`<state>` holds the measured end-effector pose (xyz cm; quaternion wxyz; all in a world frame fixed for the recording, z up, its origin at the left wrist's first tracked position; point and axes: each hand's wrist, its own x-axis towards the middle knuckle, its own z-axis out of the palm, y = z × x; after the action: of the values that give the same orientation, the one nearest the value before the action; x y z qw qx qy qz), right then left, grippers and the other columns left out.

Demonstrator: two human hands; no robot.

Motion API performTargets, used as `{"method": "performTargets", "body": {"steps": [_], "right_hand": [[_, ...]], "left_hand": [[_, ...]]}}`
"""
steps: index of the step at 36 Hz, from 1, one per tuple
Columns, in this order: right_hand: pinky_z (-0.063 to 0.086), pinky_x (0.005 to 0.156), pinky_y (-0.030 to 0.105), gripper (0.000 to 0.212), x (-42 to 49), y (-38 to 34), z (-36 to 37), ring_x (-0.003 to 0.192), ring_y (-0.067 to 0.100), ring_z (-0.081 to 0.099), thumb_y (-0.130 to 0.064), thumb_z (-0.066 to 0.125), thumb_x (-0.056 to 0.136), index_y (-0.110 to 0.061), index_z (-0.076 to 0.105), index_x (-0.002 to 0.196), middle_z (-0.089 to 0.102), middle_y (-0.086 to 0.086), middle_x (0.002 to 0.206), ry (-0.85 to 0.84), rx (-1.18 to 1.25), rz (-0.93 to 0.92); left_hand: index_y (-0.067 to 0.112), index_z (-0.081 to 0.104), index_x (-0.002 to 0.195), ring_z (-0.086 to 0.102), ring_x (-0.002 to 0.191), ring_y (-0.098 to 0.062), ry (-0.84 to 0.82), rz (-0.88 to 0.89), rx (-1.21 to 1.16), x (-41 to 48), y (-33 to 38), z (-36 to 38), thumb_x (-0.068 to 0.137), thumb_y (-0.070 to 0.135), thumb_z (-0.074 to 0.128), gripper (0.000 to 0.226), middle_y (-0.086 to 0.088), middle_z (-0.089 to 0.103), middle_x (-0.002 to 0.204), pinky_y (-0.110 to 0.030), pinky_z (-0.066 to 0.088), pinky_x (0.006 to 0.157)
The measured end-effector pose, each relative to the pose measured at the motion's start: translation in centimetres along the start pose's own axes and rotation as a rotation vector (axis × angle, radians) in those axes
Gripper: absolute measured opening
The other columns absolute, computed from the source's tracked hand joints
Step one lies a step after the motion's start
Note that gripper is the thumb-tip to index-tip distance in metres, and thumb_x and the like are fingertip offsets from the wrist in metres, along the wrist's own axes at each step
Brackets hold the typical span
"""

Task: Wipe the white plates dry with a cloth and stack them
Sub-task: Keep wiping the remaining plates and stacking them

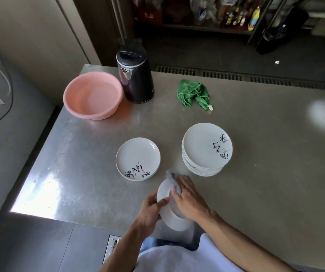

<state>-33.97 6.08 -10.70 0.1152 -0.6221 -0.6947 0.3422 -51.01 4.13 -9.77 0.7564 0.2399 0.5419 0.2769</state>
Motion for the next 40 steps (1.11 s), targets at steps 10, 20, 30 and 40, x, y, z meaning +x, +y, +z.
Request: {"method": "performTargets", "body": {"steps": [10,20,30,40], "right_hand": [[0.010,0.125,0.034,0.053,-1.8,-0.5,0.6,0.154,0.013,0.006,-0.037,0.035,0.107,-0.022,0.024,0.156,0.020,-0.002,0.165,-0.015,-0.059,-0.278],[0.006,0.123,0.024,0.051,-1.4,-0.4,0.2,0.152,0.006,0.009,-0.034,0.033,0.108,-0.035,0.017,0.156,0.019,-0.010,0.164,0.042,0.235,0.094],[0.015,0.124,0.037,0.051,-0.1,0.2,0.0,0.148,0.023,0.025,-0.032,0.032,0.107,-0.026,0.025,0.157,0.034,0.001,0.158,0.019,-0.042,-0.092],[0.006,0.124,0.026,0.055,-1.0,0.2,0.6,0.153,0.013,0.011,-0.041,0.029,0.106,-0.035,0.013,0.158,0.019,-0.006,0.165,0.022,-0.063,-0.196]], "left_hand": [[0.020,0.076,0.108,0.073,0.095,-0.027,0.002,-0.006,0.027,-0.1,-0.4,0.4,0.080,0.019,0.072,0.028,-0.016,0.076,0.109,-0.040,0.058,0.076],[0.010,0.059,0.125,0.068,0.103,-0.041,0.108,-0.034,-0.084,0.4,0.0,0.3,0.075,0.022,0.074,0.054,-0.025,0.069,0.116,-0.056,0.056,0.089],[0.013,0.070,0.121,0.072,0.100,-0.033,0.013,-0.026,-0.027,-0.3,-0.2,0.3,0.081,0.016,0.072,0.040,-0.020,0.074,0.114,-0.043,0.058,0.079],[0.009,0.068,0.120,0.072,0.092,-0.029,0.017,-0.042,-0.068,0.0,-0.4,0.5,0.079,0.012,0.074,0.041,-0.019,0.075,0.110,-0.038,0.058,0.072]]}}
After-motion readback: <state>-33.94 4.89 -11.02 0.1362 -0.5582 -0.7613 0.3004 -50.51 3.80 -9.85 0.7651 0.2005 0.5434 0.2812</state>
